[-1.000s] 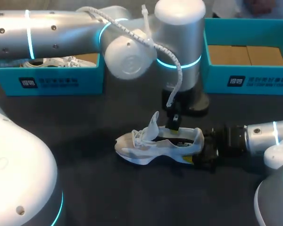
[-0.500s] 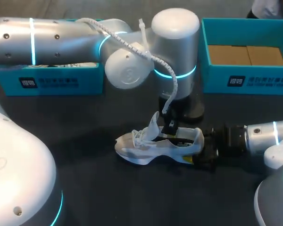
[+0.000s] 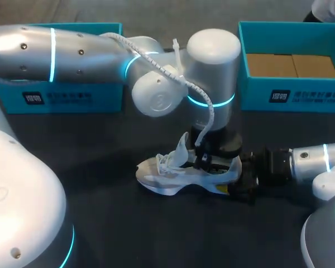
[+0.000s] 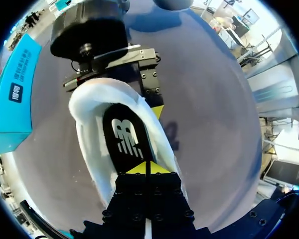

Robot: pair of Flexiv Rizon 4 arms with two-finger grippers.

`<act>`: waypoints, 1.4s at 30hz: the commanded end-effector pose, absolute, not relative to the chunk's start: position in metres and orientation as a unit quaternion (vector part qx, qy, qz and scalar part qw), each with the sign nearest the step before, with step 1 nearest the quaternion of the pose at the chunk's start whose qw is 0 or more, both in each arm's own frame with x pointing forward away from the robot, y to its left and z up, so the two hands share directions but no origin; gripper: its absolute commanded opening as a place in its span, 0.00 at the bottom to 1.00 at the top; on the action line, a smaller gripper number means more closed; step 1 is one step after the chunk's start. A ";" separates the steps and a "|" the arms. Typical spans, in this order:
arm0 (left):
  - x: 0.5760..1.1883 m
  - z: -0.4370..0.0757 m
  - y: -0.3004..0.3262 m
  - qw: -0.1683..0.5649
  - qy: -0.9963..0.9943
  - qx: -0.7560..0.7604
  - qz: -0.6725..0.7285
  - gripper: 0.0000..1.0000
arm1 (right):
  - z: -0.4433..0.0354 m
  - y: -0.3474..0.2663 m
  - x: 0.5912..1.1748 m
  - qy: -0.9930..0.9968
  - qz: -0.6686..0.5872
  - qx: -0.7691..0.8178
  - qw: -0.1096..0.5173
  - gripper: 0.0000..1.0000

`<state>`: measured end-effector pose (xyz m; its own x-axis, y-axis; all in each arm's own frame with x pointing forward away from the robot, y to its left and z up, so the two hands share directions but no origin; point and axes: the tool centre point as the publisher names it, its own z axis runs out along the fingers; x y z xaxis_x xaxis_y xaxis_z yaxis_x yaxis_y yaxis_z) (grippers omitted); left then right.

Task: Take the shoe out of the shoebox, open the shoe tongue, remove and reinsert the insole, then place the shoe into the shoebox

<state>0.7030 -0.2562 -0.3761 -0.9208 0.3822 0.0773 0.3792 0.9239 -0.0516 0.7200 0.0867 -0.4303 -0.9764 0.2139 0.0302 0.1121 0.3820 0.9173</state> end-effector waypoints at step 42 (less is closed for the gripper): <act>0.684 -0.412 -0.240 0.044 -0.991 -0.117 0.052 0.09 | -0.430 0.086 0.720 0.831 0.546 0.098 0.046 0.00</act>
